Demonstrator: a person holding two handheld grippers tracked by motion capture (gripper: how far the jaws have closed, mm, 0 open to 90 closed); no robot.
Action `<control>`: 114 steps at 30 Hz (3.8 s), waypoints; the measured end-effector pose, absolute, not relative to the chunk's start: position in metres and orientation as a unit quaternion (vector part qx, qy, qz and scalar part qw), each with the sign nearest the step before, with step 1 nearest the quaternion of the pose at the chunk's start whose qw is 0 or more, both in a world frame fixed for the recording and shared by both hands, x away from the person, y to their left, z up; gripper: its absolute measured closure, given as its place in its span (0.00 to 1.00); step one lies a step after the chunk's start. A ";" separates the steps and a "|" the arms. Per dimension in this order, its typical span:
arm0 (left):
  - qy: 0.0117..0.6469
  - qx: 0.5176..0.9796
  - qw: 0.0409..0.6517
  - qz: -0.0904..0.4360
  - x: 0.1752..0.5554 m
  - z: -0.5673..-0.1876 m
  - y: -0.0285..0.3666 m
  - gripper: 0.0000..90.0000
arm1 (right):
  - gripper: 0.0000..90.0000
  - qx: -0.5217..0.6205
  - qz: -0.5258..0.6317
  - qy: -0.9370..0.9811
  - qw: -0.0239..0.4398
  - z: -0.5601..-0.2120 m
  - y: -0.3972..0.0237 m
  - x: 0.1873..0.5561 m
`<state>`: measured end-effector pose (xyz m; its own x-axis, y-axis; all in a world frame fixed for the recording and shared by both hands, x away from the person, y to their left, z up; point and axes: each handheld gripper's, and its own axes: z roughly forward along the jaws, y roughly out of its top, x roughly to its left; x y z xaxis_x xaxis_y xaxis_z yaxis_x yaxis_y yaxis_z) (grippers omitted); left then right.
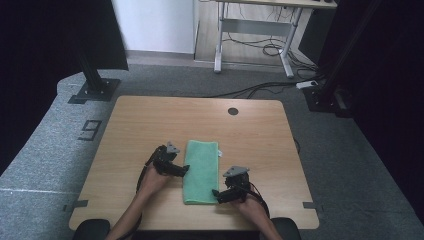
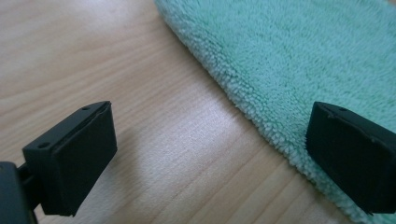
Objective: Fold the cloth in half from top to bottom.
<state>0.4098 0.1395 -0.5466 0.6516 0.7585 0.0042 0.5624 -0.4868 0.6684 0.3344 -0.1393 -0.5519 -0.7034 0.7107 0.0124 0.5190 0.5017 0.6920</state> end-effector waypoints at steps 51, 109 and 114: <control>0.391 0.847 0.330 0.142 0.394 -0.549 0.142 0.03 | 0.35 0.378 0.367 0.843 0.109 -0.517 -0.139 0.435; 0.386 0.850 0.338 0.122 0.385 -0.544 0.146 0.06 | 0.93 0.366 0.344 0.862 0.069 -0.536 -0.114 0.484; 0.383 0.852 0.334 0.127 0.383 -0.547 0.145 0.06 | 0.93 0.366 0.346 0.861 0.069 -0.537 -0.115 0.484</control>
